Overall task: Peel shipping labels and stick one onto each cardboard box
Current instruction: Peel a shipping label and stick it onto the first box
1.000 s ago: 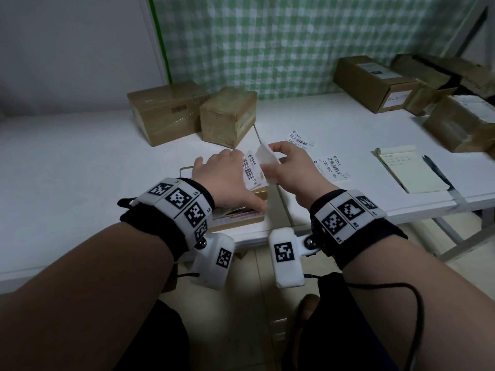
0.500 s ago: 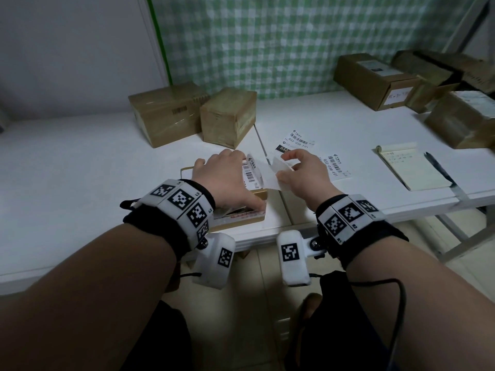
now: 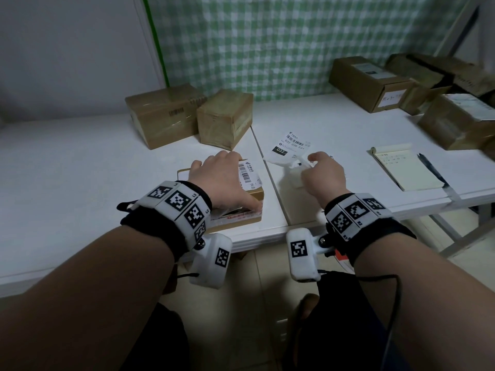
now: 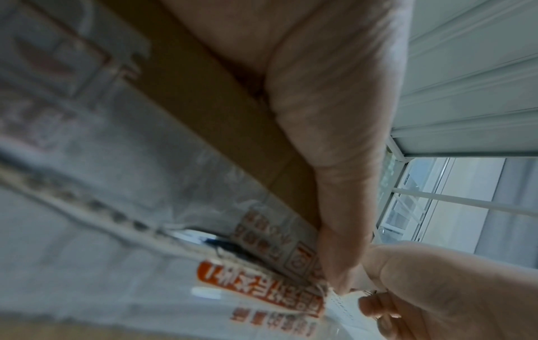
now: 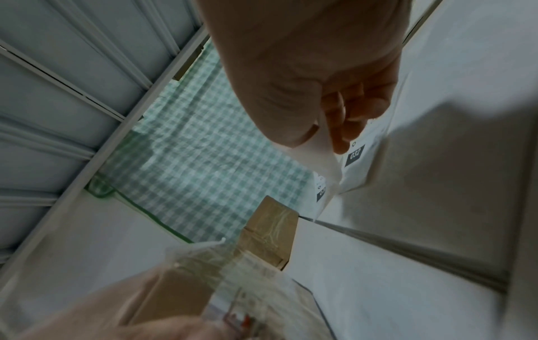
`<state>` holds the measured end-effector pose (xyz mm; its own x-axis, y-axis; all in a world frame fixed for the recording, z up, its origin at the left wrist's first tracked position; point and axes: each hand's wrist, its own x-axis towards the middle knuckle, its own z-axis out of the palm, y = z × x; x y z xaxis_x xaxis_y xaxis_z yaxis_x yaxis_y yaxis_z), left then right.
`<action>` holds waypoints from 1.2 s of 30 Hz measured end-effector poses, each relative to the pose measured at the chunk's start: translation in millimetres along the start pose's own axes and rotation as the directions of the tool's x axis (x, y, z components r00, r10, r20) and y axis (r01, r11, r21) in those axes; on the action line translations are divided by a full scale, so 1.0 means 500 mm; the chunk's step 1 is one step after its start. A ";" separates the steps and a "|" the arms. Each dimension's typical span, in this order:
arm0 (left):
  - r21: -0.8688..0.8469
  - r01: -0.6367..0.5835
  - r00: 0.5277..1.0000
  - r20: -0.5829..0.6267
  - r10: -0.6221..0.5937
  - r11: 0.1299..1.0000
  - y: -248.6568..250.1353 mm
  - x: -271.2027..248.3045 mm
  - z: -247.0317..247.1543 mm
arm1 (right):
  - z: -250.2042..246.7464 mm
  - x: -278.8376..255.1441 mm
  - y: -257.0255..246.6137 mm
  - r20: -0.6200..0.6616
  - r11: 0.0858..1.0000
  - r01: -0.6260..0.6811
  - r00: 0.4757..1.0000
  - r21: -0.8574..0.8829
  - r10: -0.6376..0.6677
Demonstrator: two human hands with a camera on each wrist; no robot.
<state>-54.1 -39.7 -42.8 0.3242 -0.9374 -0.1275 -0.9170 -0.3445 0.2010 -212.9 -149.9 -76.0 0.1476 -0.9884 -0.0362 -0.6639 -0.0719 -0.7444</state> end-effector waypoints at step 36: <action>0.035 0.023 0.987 0.158 -0.028 0.999 -0.105 -0.043 -0.081 | 0.015 -0.079 -0.186 0.241 0.861 0.494 0.856 -0.120 -0.457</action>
<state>-3.6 -3.6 -11.5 0.3089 -0.9075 -0.2845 -0.9169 -0.3637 0.1645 -151.2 -102.9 -10.2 0.6066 -0.7810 0.1486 -0.5870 -0.5661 -0.5787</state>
